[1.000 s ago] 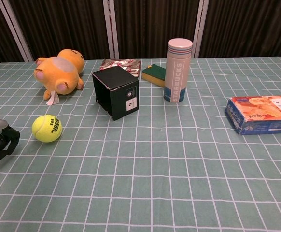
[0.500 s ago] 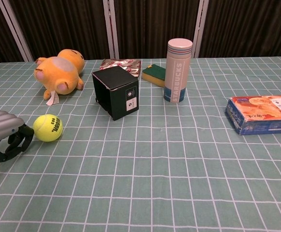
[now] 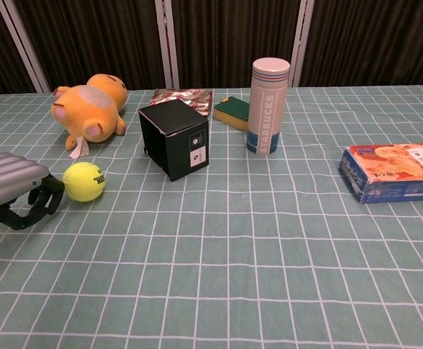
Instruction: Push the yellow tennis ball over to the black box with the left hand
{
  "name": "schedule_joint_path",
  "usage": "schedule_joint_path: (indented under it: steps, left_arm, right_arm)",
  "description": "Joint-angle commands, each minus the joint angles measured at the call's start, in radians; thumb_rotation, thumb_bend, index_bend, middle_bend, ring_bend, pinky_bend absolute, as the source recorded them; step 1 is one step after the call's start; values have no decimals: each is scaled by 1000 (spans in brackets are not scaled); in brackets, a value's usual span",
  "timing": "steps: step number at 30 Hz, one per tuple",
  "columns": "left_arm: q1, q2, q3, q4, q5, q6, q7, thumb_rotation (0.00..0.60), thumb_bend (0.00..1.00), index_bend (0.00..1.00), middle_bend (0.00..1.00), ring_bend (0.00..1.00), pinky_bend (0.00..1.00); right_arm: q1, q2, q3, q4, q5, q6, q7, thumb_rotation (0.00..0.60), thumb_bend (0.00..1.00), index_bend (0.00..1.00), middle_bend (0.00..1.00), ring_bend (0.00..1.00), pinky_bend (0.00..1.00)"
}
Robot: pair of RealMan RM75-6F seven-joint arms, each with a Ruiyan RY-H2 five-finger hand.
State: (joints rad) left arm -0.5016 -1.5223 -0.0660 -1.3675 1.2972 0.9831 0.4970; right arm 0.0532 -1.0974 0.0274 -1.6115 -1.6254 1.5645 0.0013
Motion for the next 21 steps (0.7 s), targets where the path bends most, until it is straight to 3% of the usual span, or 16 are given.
schedule_joint_path:
  steps: [1, 9, 14, 21]
  left_arm:
    - [-8, 1, -3, -7, -17, -3, 21, 600, 516, 505, 597, 443, 675]
    - [-46, -12, -27, 9, -80, -37, 59, 600, 516, 505, 591, 438, 655]
    - [-79, -27, -44, 17, -109, -60, 67, 600, 517, 499, 548, 404, 401]
    - [-109, -48, -42, 13, -149, -76, 113, 600, 516, 488, 514, 388, 372]
  right_arm:
    - [-1, 1, 0, 0, -3, 4, 1, 600, 290, 0, 0, 0, 0]
    - [-1, 4, 0, 2, -18, 14, 9, 600, 290, 0, 0, 0, 0]
    - [-4, 11, 2, 4, -22, 26, 31, 600, 290, 0, 0, 0, 0]
    - [-8, 19, 2, 6, -29, 40, 52, 600, 290, 0, 0, 0, 0]
